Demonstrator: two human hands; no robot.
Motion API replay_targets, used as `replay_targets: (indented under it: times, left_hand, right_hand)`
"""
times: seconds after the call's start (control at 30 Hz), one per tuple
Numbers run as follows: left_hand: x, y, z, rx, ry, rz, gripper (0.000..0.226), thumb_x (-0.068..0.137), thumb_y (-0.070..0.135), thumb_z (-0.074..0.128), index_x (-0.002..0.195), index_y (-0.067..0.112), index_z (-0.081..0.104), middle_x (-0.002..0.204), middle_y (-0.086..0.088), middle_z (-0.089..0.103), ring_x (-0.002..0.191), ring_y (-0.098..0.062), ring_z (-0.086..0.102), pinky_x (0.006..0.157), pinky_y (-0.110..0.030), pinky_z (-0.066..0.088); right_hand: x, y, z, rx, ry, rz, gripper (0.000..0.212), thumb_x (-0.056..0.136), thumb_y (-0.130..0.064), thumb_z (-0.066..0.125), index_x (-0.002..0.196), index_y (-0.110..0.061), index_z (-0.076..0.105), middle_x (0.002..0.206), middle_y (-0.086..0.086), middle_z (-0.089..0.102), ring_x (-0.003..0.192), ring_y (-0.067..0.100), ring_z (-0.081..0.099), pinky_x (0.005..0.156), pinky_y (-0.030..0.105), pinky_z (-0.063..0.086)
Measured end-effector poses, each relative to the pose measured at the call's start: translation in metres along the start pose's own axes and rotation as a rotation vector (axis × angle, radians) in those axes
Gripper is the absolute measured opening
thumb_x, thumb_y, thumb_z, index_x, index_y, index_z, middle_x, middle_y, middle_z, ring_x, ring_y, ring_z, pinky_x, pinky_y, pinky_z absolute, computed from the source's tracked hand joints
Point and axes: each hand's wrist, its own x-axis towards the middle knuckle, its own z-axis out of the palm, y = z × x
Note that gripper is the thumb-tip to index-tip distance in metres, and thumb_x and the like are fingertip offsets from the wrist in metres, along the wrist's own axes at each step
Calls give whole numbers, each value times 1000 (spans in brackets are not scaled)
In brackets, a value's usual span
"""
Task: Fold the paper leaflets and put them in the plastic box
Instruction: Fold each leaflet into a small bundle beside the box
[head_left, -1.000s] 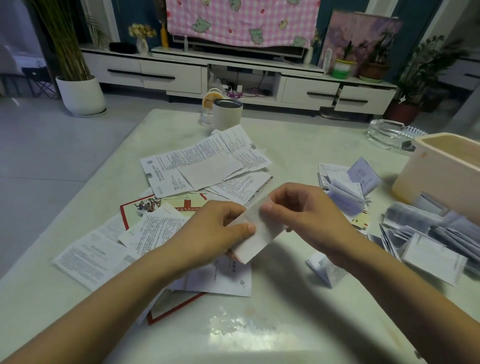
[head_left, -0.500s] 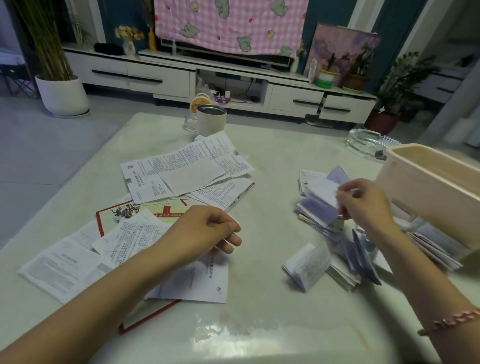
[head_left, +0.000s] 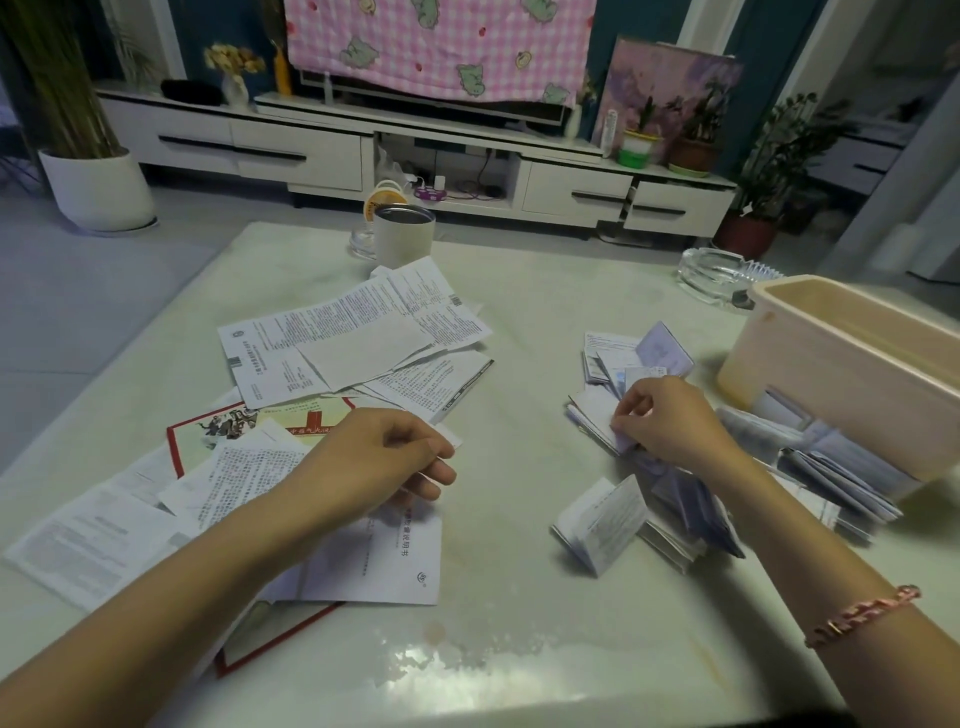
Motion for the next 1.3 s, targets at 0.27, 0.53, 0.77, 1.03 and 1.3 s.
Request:
replay_targets:
  times: [0.27, 0.53, 0.77, 1.03, 1.3]
  left_hand:
    - [2, 1, -14, -4, 73, 61, 16, 92, 11, 53, 87, 9, 68, 78, -2, 74, 65, -12, 67, 68, -28, 52]
    - [1, -10, -53, 289, 291, 140, 12, 93, 16, 53, 89, 20, 64, 89, 4, 68, 82, -13, 64, 75, -29, 52]
    - [-16, -37, -80, 570, 310, 84, 17, 93, 22, 54, 107, 22, 62, 108, 7, 60, 94, -8, 51, 81, -23, 37]
    - [-28, -55, -85, 727, 180, 39, 29, 93, 27, 53, 122, 25, 55, 134, 6, 50, 110, -12, 49, 91, -24, 39]
    - [-19, -52, -86, 620, 215, 130, 24, 94, 32, 48, 114, 25, 60, 118, 13, 55, 93, -3, 45, 80, -20, 38]
  right_hand:
    - [-4, -7, -19, 173, 217, -48, 9, 84, -8, 60, 85, -6, 68, 79, 1, 63, 73, 14, 53, 68, 24, 37]
    - [-41, -69, 0, 183, 142, -420, 12, 84, -10, 62, 83, -22, 61, 83, -3, 59, 68, 1, 50, 62, 9, 35]
    - [-90, -120, 50, 10, -371, -791, 51, 86, -41, 62, 129, -20, 47, 127, -1, 49, 111, 9, 43, 95, 17, 32]
    - [-104, -130, 62, -135, -396, -880, 78, 79, -63, 57, 140, -23, 31, 147, -3, 31, 131, 14, 31, 106, 24, 24]
    - [-91, -119, 62, -217, -66, -1084, 26, 78, -23, 39, 89, -16, 61, 71, 0, 66, 55, 23, 59, 43, 26, 47]
